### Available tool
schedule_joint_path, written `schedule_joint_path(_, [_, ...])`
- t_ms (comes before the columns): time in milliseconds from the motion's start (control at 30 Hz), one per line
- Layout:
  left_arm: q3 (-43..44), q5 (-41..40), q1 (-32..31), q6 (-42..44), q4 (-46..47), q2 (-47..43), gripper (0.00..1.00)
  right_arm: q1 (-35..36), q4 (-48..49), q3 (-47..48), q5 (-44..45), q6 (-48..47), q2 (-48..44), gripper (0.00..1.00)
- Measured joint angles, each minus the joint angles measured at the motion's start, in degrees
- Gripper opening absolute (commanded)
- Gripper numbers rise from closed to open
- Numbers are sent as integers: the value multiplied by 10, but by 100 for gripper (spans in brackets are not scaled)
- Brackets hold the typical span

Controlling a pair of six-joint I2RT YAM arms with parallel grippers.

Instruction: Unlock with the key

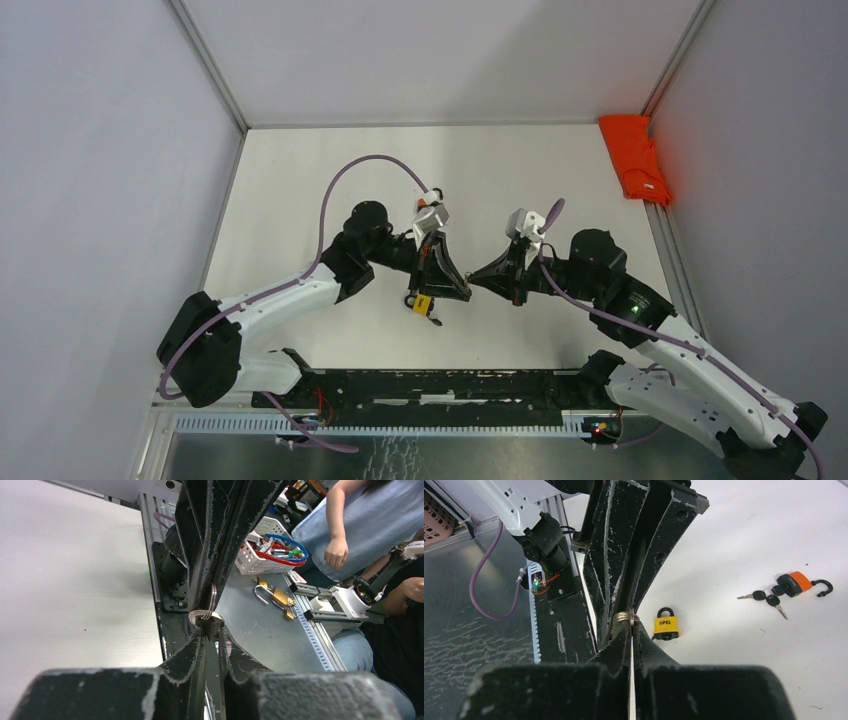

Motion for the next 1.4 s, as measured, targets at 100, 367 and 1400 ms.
schedule_joint_path(100, [7,-2,-1,9,-19,0,10,1,-4,1,1,-3,-4,0])
schedule_joint_path(367, [28,-20,-4,45,-78,0,2,2,-30,2,14,-7,-26,0])
schedule_joint_path(1400, [69,-87,-6,123,-249,-19,2,2,-120,-16,48,-22,-34,36])
